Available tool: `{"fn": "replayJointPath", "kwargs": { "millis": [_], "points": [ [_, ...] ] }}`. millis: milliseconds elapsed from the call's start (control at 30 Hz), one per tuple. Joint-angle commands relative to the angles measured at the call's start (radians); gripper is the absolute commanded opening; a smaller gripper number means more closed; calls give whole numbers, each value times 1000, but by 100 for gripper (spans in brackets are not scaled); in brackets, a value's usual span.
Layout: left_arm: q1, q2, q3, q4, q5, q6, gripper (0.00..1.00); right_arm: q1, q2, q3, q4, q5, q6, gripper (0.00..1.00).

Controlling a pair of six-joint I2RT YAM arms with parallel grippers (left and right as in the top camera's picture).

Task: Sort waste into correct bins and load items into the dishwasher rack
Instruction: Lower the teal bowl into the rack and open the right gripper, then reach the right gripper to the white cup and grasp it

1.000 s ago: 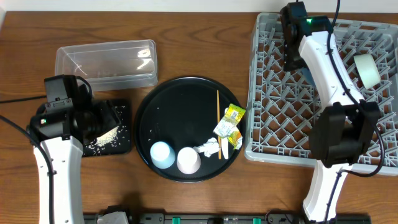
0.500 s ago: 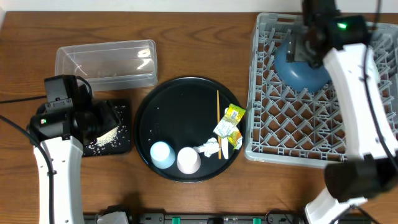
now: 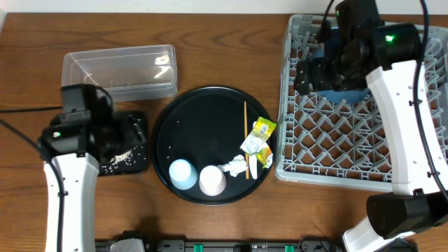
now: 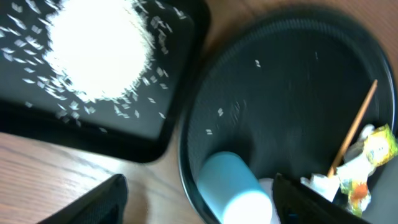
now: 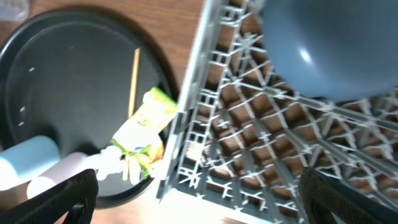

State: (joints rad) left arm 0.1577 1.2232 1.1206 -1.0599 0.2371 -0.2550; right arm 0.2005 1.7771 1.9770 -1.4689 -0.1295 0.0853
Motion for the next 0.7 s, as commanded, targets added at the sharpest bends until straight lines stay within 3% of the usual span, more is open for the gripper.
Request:
{"fn": "replayJointPath", "kwargs": {
  "millis": [0, 200, 467, 667],
  "points": [
    [-63, 6, -2, -39, 5, -11, 79, 9, 7, -14, -14, -34, -22, 99],
    [-108, 31, -17, -95, -97, -102, 80, 82, 8, -21, -49, -212, -261, 99],
    [-19, 32, -17, -69, -175, -126, 84, 346, 8, -163, -23, -210, -319, 99],
    [129, 32, -17, -66, -174, -148, 86, 536, 8, -367, 129, -212, -306, 99]
  ]
}}
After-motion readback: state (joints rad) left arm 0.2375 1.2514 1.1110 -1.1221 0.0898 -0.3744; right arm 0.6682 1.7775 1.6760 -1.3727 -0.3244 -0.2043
